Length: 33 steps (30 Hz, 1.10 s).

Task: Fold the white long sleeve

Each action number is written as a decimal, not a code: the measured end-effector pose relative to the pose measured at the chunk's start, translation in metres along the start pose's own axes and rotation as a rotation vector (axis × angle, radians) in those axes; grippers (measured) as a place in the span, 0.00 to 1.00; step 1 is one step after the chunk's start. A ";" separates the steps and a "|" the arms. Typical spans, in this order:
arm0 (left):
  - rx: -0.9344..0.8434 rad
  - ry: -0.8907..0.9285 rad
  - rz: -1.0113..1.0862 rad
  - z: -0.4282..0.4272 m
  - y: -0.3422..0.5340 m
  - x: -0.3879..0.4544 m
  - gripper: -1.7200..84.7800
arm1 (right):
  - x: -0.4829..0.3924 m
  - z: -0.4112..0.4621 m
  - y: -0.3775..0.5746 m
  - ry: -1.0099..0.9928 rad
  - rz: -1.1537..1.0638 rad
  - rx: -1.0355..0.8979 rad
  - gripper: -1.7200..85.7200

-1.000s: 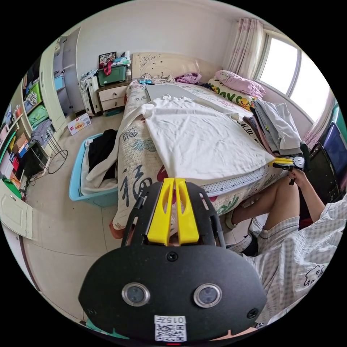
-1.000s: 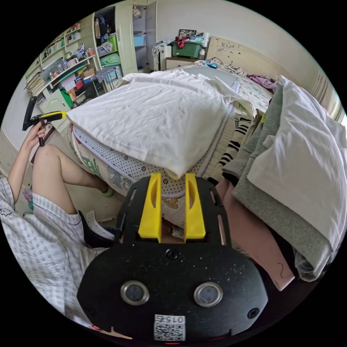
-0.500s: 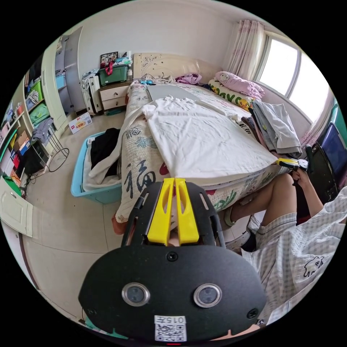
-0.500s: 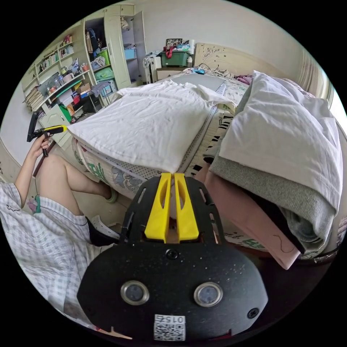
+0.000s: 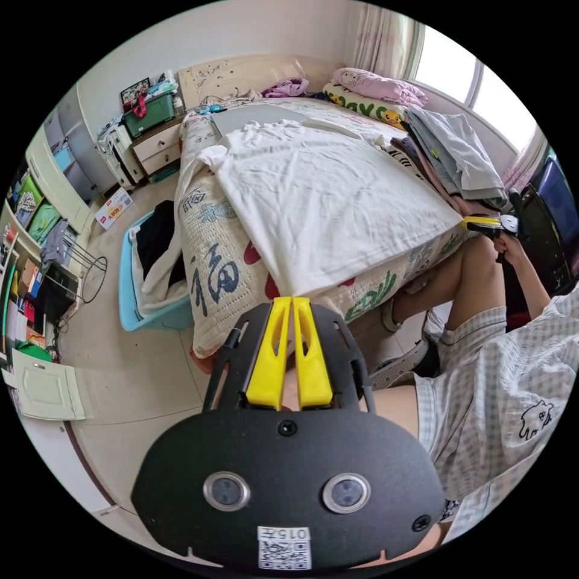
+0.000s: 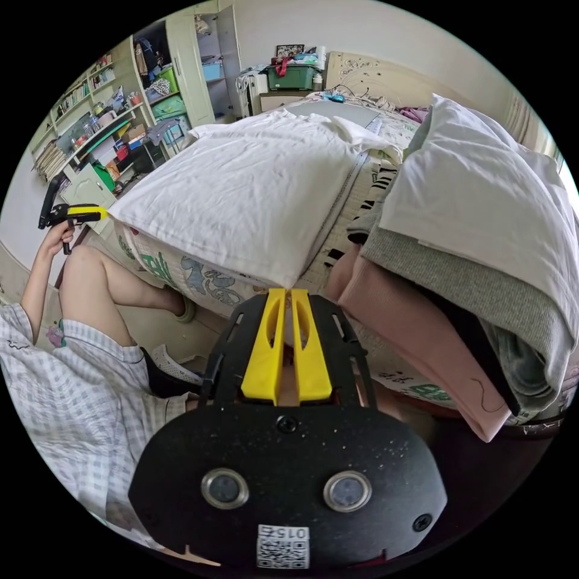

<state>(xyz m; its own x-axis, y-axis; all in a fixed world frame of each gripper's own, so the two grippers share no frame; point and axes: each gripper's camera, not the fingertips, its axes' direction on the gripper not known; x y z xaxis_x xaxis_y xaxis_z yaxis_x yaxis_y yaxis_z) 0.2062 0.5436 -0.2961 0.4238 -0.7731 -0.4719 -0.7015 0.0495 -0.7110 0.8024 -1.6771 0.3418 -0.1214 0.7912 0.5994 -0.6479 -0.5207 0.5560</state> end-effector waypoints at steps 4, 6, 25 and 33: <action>-0.013 -0.001 -0.018 0.002 0.002 -0.007 0.02 | -0.010 -0.008 -0.016 0.019 -0.015 -0.045 0.02; -0.037 0.015 -0.034 0.006 0.000 -0.013 0.02 | -0.012 -0.008 -0.024 0.010 0.002 -0.079 0.03; 0.334 0.023 -0.310 -0.025 -0.131 -0.171 0.12 | 0.041 -0.121 -0.416 0.048 0.066 0.267 0.10; 0.250 0.102 -0.627 0.076 -0.239 -0.334 0.16 | 0.199 -0.016 -0.651 -0.010 0.351 0.154 0.13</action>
<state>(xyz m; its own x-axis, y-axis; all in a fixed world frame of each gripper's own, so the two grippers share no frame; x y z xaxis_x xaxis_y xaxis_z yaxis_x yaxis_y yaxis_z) 0.2761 0.8381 -0.0086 0.6422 -0.7585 0.1109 -0.1827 -0.2919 -0.9388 1.1878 -1.1754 0.0903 -0.3074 0.5535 0.7740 -0.4475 -0.8019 0.3958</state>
